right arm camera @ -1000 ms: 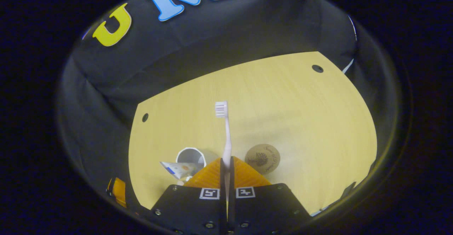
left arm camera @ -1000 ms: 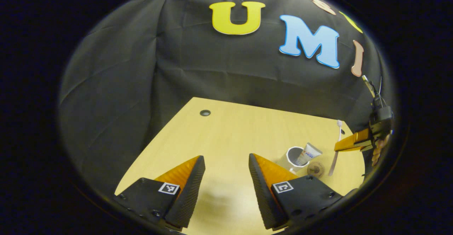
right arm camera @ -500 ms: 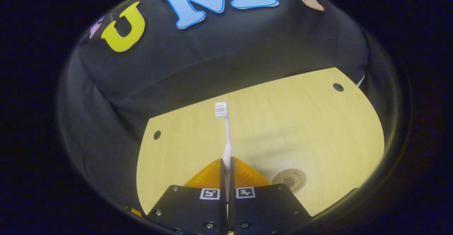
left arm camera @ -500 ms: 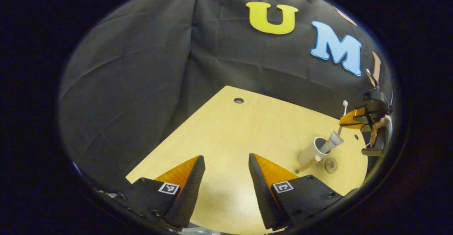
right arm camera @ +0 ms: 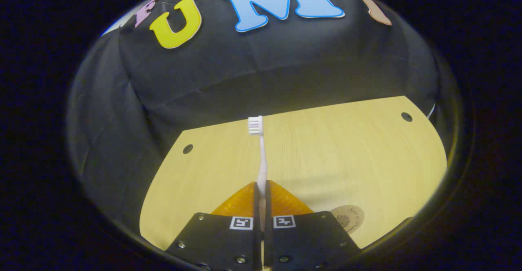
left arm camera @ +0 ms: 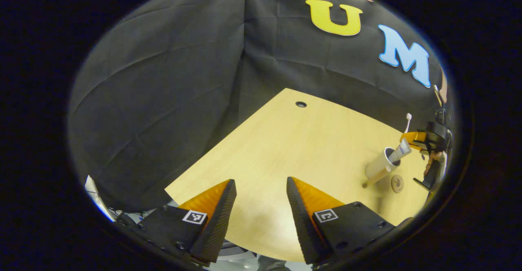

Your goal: Put the toothbrush and toothpaste on the desktop into the cup, then pick up the cup and place it on the coaster on the desktop.

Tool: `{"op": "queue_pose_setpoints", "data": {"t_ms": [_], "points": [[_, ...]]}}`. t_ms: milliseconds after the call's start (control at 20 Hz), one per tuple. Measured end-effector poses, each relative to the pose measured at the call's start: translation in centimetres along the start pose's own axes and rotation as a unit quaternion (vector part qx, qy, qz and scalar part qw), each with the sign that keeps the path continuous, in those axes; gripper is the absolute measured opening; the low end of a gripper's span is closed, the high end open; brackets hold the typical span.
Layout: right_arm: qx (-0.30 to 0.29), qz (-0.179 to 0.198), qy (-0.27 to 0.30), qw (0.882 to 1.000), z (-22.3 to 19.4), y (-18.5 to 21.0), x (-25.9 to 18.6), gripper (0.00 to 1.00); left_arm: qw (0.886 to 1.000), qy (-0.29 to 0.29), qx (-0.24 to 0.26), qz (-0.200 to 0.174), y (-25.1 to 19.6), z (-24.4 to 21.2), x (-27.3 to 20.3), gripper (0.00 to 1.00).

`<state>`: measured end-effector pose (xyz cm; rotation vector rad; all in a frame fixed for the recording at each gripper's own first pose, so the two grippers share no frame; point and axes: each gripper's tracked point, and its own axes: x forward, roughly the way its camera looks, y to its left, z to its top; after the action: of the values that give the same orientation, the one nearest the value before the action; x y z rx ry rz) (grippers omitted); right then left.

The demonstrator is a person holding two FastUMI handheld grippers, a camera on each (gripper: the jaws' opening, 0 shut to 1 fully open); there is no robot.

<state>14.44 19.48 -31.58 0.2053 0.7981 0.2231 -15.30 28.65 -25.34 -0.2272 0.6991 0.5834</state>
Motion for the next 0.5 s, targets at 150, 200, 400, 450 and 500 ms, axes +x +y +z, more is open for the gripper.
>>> {"op": "queue_pose_setpoints", "data": {"t_ms": [150, 200, 400, 450, 500], "points": [[0.007, 0.015, -0.010, 1.000, -1.8, -0.2, -2.1, 0.06, 1.000, 0.002, 0.009, -0.012, -0.7, -0.1, 0.4, 0.82], [0.003, 0.020, -0.018, 1.000, -2.2, -0.2, -2.8, 0.07, 1.000, 0.001, 0.013, -0.018, -1.3, 0.0, 0.4, 0.82], [-0.037, 0.022, -0.009, 0.999, -4.5, 0.2, -4.8, 0.25, 0.998, -0.002, 0.034, -0.050, -5.6, 0.3, 0.8, 0.81], [-0.045, 0.020, -0.007, 0.999, -4.9, 0.2, -5.1, 0.24, 0.997, -0.002, 0.041, -0.059, -5.9, 0.6, 0.8, 0.80], [-0.046, 0.020, -0.004, 0.999, -5.4, 0.2, -5.4, 0.24, 0.997, -0.004, 0.046, -0.067, -7.4, 0.7, 0.8, 0.80]]}}
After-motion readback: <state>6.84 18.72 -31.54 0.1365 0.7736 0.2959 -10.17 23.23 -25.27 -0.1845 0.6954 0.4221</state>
